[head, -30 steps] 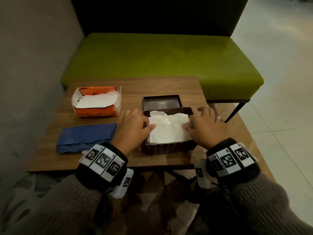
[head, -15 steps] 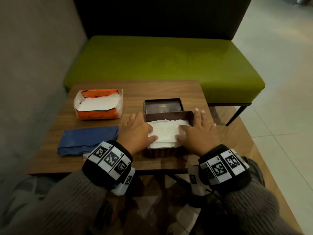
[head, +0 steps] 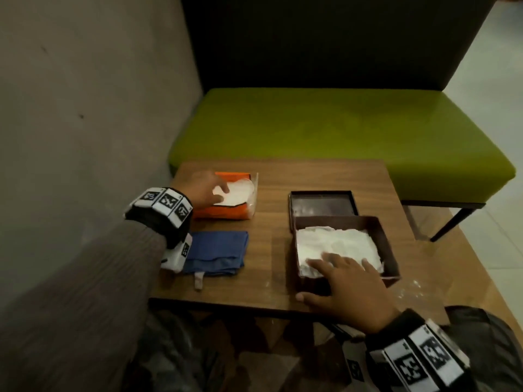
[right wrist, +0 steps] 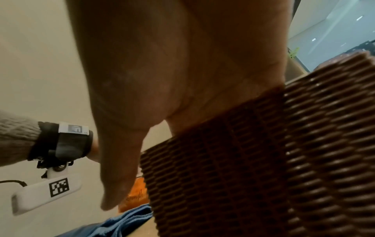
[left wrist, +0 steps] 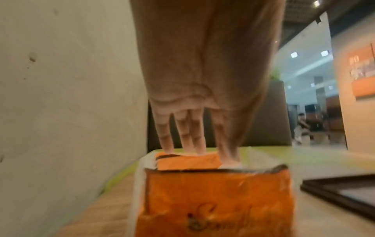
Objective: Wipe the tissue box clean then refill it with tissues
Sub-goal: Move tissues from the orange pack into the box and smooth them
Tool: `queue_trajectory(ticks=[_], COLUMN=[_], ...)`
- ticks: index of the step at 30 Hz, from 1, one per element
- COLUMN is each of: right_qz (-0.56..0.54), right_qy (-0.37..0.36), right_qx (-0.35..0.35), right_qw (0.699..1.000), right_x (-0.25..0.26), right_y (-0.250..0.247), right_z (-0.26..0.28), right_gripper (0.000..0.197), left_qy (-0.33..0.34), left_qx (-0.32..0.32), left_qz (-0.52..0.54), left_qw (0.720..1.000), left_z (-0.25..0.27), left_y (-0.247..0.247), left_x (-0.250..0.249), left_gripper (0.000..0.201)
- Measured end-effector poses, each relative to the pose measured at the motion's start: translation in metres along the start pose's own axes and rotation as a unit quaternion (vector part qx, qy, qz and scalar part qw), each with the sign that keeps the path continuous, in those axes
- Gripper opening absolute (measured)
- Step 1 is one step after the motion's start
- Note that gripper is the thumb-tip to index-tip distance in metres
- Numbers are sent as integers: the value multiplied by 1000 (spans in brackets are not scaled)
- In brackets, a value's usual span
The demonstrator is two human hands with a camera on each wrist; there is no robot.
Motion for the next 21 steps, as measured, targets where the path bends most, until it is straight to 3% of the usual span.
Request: queue_trajectory(ticks=[3, 7, 13, 17, 21], right_qz=[14, 16, 22, 31, 34], right_qy=[7, 8, 5, 6, 9], right_qx=[-3, 5, 1, 0, -1], right_qw=[1000, 1000, 1000, 999, 999], right_x=[0, -1, -3, -3, -4], right_y=[1, -1, 0, 1, 1], right_z=[0, 1, -2, -3, -4], right_gripper=[72, 72, 70, 92, 79], left_qy=[1, -9, 17, 23, 7], left_qx=[116, 139, 64, 43, 29], left_qz=[-75, -96, -75, -67, -83], left_qw=[990, 986, 995, 997, 996], left_z=[-9, -19, -30, -30, -29], left_y=[16, 25, 30, 29, 26], left_x=[1, 4, 2, 3, 0], left_gripper=[42, 65, 41, 32, 10])
Point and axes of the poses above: each hand's wrist, its own z-axis away from the middle knuckle, its own y-axis out of the palm, x = y × z, the point moved 2 cm from there along -z, towards the middle knuckle, and after that the axes turned 13 degrees about x, right-handed, at the moved point
